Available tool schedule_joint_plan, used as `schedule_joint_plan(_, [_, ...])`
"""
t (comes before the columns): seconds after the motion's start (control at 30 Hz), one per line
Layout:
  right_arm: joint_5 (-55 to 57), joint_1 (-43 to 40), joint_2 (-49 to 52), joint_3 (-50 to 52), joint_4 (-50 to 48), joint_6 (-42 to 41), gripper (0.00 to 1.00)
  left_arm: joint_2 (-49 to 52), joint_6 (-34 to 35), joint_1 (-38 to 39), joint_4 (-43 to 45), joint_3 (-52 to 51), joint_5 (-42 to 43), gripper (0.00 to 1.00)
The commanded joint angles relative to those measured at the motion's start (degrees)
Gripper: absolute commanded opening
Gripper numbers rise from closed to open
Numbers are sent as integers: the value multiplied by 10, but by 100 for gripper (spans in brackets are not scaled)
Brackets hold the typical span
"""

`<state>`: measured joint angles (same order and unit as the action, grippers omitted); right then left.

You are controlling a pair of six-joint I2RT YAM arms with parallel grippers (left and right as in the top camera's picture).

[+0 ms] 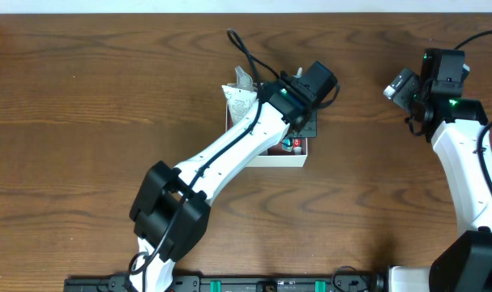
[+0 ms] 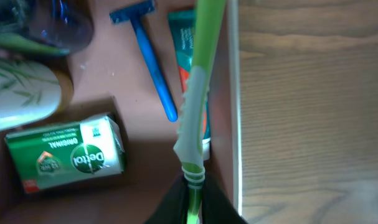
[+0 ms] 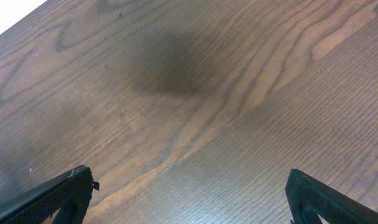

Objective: Pack container
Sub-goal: 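Carry the toothbrush over the box and lower it inside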

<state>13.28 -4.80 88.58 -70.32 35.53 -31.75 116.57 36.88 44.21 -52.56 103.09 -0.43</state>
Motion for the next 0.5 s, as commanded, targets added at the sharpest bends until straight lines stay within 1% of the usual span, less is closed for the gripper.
schedule_joint_plan(0.0, [2, -5, 3, -2, 1, 7, 99, 1, 7, -1, -3, 5, -11, 23])
schedule_joint_plan(0.07, [2, -5, 3, -2, 1, 7, 99, 1, 7, -2, -2, 5, -11, 33])
schedule_joint_plan(0.1, [2, -5, 3, -2, 1, 7, 99, 1, 7, -2, -2, 5, -11, 36])
schedule_joint_plan(0.47, [2, -5, 3, -2, 1, 7, 99, -9, -2, -3, -3, 9, -11, 38])
